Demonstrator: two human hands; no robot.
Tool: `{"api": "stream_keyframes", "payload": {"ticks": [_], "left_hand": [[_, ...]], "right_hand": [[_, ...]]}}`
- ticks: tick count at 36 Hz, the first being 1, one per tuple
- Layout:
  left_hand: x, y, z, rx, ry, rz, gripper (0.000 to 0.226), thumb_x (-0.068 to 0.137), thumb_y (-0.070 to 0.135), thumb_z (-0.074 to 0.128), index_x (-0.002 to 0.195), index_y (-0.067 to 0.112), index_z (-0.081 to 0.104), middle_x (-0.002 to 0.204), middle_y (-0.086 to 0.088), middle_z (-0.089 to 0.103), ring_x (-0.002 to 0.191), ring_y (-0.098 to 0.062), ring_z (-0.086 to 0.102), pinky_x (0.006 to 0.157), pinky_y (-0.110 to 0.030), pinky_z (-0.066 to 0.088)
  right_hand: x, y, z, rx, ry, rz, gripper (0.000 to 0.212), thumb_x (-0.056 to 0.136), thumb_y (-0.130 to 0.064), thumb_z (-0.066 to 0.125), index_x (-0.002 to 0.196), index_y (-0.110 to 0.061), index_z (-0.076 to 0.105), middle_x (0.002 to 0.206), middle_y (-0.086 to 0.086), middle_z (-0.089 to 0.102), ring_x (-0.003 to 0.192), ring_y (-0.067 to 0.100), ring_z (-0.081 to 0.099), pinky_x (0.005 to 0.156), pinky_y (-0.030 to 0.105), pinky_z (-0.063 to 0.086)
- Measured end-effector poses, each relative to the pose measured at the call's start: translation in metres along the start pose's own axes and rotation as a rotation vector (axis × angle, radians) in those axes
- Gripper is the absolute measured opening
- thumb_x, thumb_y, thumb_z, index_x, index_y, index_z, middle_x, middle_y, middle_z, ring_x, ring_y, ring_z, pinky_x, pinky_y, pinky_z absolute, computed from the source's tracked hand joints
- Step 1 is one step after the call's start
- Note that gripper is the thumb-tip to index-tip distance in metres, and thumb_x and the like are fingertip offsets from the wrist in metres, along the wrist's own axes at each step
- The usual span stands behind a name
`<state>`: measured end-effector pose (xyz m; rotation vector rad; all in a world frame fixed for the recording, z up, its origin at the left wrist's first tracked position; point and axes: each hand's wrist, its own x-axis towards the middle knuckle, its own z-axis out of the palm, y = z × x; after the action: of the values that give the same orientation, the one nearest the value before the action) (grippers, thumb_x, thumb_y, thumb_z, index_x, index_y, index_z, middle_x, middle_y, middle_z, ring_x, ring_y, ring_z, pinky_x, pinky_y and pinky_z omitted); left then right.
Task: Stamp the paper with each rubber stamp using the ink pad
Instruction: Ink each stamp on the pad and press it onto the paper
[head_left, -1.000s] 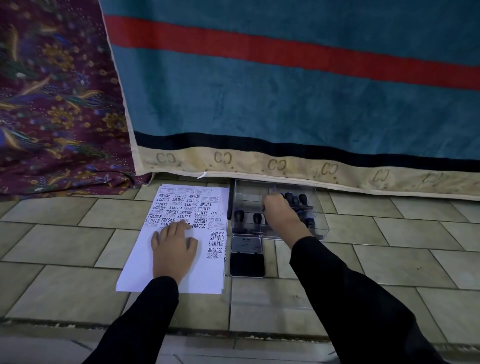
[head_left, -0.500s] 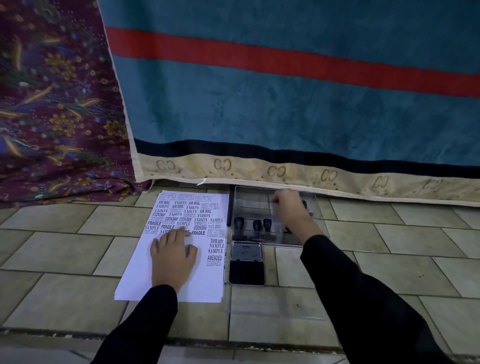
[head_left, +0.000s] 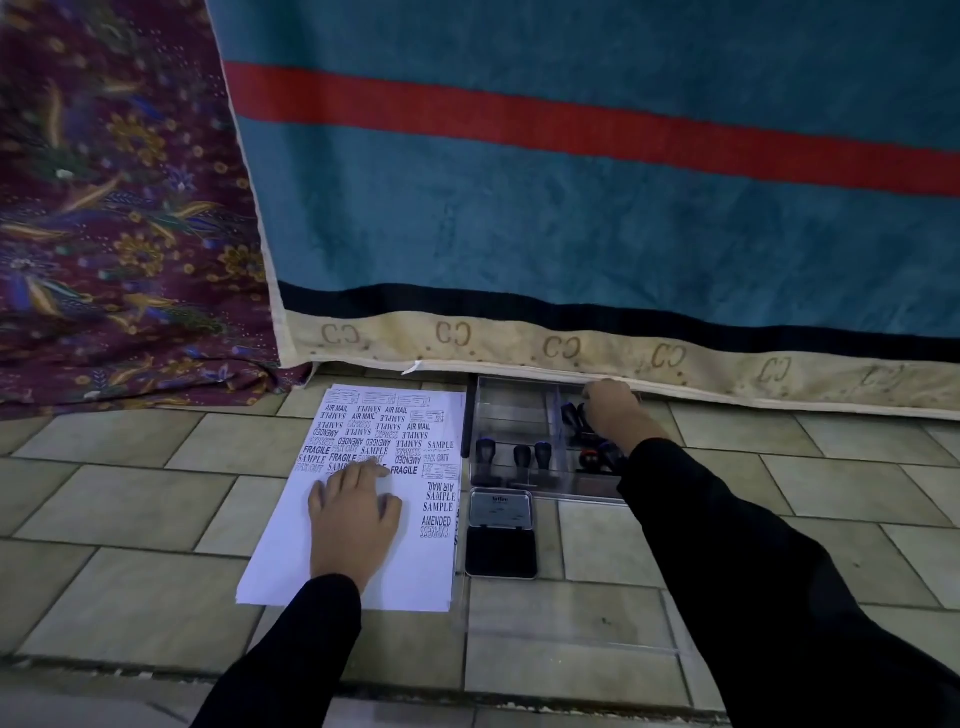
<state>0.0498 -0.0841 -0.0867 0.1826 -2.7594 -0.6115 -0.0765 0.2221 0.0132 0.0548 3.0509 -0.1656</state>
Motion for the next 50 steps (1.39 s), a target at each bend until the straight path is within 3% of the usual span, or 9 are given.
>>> {"api": "stream_keyframes", "payload": {"ticks": [9,15,19,23,27,31,37,41,50], "left_hand": [[-0.001,0.001,-0.003,-0.018,-0.029,-0.019,0.050,0.073,0.039,0.026,0.109,0.023,0.055,0.120,0.003,0.059,0.115,-0.021,0.048,0.109,-0.048,0.022],[0.002,0.000,-0.013,-0.256,-0.011,-0.098,0.029,0.082,0.018,0.058,0.110,0.029,0.059,0.124,0.015,0.058,0.121,-0.014,0.046,0.112,-0.036,0.013],[0.002,0.004,-0.022,-0.453,-0.008,-0.188,0.032,0.086,0.012,0.059,0.112,0.031,0.060,0.111,0.017,0.058,0.103,-0.006,0.046,0.113,-0.033,0.010],[0.006,0.006,-0.032,-0.611,-0.057,-0.284,0.024,0.092,0.015,0.056,0.105,0.035,0.059,0.106,0.005,0.063,0.094,-0.010,0.048,0.115,-0.044,0.020],[0.002,0.001,-0.023,-0.377,0.004,-0.064,0.018,0.091,0.024,0.058,0.108,0.028,0.061,0.122,0.007,0.061,0.115,-0.016,0.050,0.111,-0.047,0.022],[-0.007,0.010,-0.014,-0.274,0.001,0.215,0.037,0.087,0.053,0.042,0.113,0.031,0.056,0.129,0.014,0.054,0.134,-0.012,0.035,0.116,-0.046,0.012],[-0.017,0.034,-0.014,-0.292,-0.245,0.530,0.069,0.073,0.076,0.052,0.128,0.035,0.049,0.137,0.025,0.039,0.134,0.005,0.023,0.115,-0.032,0.014],[-0.020,0.036,-0.008,-0.252,-0.309,0.569,0.090,0.061,0.085,0.056,0.132,0.031,0.048,0.141,0.024,0.038,0.133,0.005,0.023,0.115,-0.031,0.017],[-0.021,0.032,0.000,-0.295,-0.333,0.522,0.083,0.061,0.080,0.060,0.129,0.033,0.051,0.137,0.024,0.043,0.132,0.004,0.028,0.113,-0.030,0.022]], "right_hand": [[-0.007,-0.003,0.010,0.183,0.147,0.094,0.023,0.089,-0.014,0.051,0.108,0.000,0.049,0.108,0.023,0.061,0.100,0.037,0.058,0.071,0.036,0.046],[-0.006,0.005,0.003,0.383,0.278,0.051,0.019,0.084,-0.003,0.059,0.102,-0.003,0.058,0.105,0.022,0.064,0.094,0.034,0.060,0.076,0.034,0.049],[-0.012,0.008,0.002,0.525,0.358,0.055,0.027,0.085,-0.006,0.062,0.111,-0.006,0.062,0.114,0.018,0.063,0.098,0.031,0.062,0.083,0.028,0.047],[-0.043,0.002,-0.009,0.672,0.477,0.034,0.021,0.083,-0.011,0.067,0.104,-0.009,0.066,0.102,0.012,0.069,0.077,0.018,0.064,0.068,0.015,0.041],[-0.083,-0.017,-0.008,0.769,0.450,-0.066,0.022,0.080,-0.013,0.071,0.101,-0.011,0.066,0.090,0.008,0.071,0.070,0.010,0.062,0.060,-0.002,0.042],[-0.125,-0.041,0.015,0.682,0.318,-0.272,0.030,0.081,-0.015,0.071,0.110,-0.013,0.065,0.103,0.003,0.067,0.083,0.013,0.068,0.080,0.022,0.057],[-0.157,-0.053,0.047,0.646,0.298,-0.452,0.025,0.078,-0.013,0.073,0.103,-0.011,0.068,0.099,0.006,0.068,0.081,0.014,0.067,0.078,0.026,0.056],[-0.168,-0.054,0.053,0.667,0.298,-0.491,0.021,0.078,-0.013,0.072,0.099,-0.011,0.068,0.094,0.005,0.066,0.077,0.007,0.063,0.075,0.017,0.054],[-0.173,-0.059,0.062,0.587,0.306,-0.518,0.018,0.080,-0.015,0.069,0.097,-0.010,0.065,0.091,0.004,0.065,0.083,0.014,0.062,0.075,0.026,0.052]]}}
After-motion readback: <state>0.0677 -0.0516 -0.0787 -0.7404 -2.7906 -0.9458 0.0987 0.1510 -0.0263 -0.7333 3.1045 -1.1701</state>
